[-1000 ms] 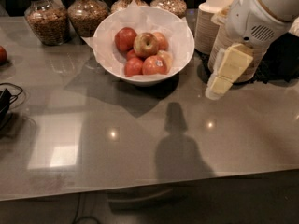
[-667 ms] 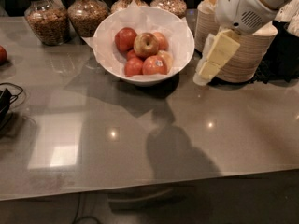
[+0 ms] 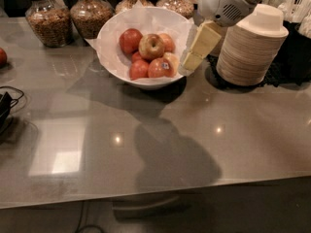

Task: Pick apple from white bowl

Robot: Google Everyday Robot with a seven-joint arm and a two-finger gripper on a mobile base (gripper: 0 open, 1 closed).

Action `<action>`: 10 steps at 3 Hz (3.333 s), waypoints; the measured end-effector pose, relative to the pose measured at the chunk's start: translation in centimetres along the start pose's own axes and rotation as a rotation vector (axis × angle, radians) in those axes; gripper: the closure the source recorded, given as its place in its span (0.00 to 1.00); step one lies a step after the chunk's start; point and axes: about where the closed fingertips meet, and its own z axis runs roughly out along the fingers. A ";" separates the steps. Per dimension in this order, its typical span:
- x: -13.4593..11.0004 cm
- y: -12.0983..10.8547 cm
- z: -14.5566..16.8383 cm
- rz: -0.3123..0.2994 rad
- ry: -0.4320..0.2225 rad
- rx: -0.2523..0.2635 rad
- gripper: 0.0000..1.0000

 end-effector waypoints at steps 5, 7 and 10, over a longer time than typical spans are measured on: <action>-0.1 -4.5 6.4 0.178 -0.267 0.114 0.23; 0.0 -6.0 8.9 0.222 -0.257 0.107 0.25; -0.5 -5.8 12.5 0.361 -0.200 0.028 0.27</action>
Offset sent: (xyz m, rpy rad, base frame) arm 0.0508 0.0130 -0.0242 0.3377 -0.0703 -0.1017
